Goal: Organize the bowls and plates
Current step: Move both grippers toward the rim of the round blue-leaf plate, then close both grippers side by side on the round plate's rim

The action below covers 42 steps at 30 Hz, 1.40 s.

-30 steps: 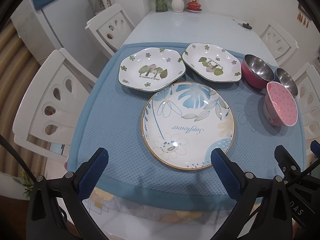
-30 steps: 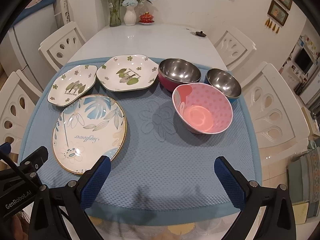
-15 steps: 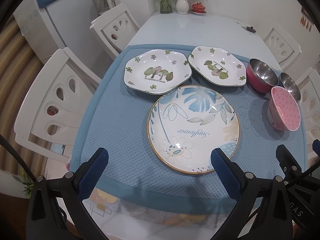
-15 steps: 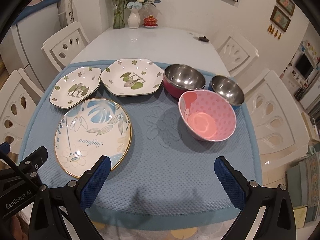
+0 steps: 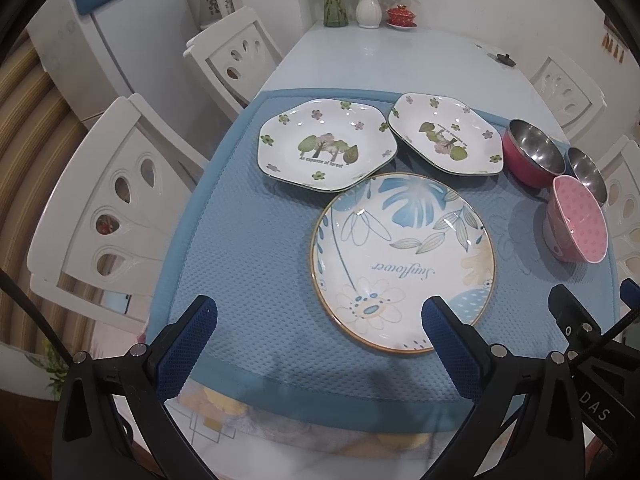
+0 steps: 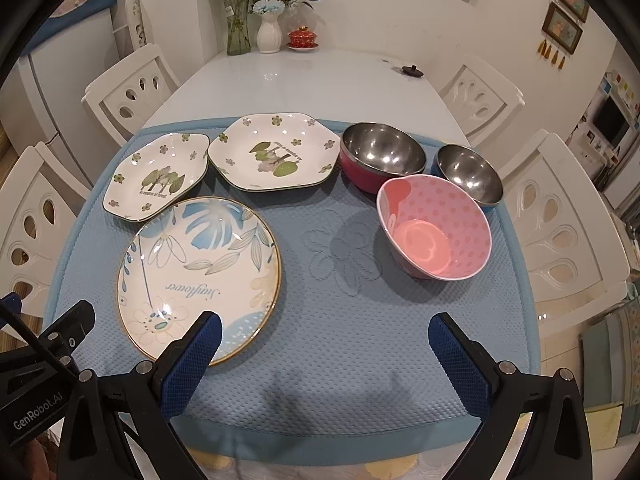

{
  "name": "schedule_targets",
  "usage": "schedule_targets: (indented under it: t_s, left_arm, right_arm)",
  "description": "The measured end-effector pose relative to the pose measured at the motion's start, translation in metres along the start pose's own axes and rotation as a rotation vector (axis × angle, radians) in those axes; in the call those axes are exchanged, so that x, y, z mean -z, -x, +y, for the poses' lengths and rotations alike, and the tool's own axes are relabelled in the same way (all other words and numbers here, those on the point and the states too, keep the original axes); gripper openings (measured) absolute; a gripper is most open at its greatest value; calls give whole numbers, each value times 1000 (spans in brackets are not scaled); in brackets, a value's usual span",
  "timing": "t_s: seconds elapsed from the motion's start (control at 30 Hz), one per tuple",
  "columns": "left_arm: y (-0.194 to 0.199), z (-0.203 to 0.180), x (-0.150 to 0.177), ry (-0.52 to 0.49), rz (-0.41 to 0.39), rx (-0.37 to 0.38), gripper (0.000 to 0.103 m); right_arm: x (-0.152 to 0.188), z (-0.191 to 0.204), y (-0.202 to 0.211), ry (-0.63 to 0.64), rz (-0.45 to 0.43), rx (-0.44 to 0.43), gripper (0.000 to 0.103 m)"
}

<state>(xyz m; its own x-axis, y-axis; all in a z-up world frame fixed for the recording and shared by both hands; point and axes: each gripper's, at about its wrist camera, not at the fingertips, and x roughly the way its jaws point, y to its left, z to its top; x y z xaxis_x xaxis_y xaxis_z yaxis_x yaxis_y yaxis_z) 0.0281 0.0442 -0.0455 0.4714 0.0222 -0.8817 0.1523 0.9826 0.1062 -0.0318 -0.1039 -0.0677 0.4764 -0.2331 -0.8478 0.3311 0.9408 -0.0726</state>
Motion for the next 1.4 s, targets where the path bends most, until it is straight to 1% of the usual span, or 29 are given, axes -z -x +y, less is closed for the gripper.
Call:
schedule_targets:
  t_s: [0.57, 0.77, 0.87, 1.07, 1.13, 1.2, 1.3, 1.37, 1.4]
  left_arm:
    - [-13, 9, -8, -14, 13, 24, 102]
    - [-13, 12, -8, -23, 5, 33, 102]
    - [-16, 16, -8, -26, 9, 44, 102]
    - [-22, 30, -8, -27, 2, 42, 102]
    - [-27, 36, -9, -26, 3, 67, 102]
    - [-35, 39, -10, -33, 2, 106, 102]
    - [-53, 43, -9, -37, 28, 159, 101]
    - [-61, 46, -9, -32, 23, 193, 101]
    - [-65, 47, -9, -31, 19, 200, 101]
  right_arm:
    - [-3, 10, -9, -28, 24, 9, 102]
    - [-3, 13, -11, -35, 29, 12, 102]
    - [-3, 15, -14, -38, 36, 8, 102]
    - [-1, 24, -20, -34, 43, -3, 102]
    - [-1, 25, -23, -31, 40, -12, 102]
    - [-2, 24, -28, -35, 37, -24, 102]
    - [-4, 19, -42, -62, 51, -78, 101]
    - [-5, 16, -53, -78, 69, -111, 93]
    - [-5, 16, -57, -79, 75, -121, 90]
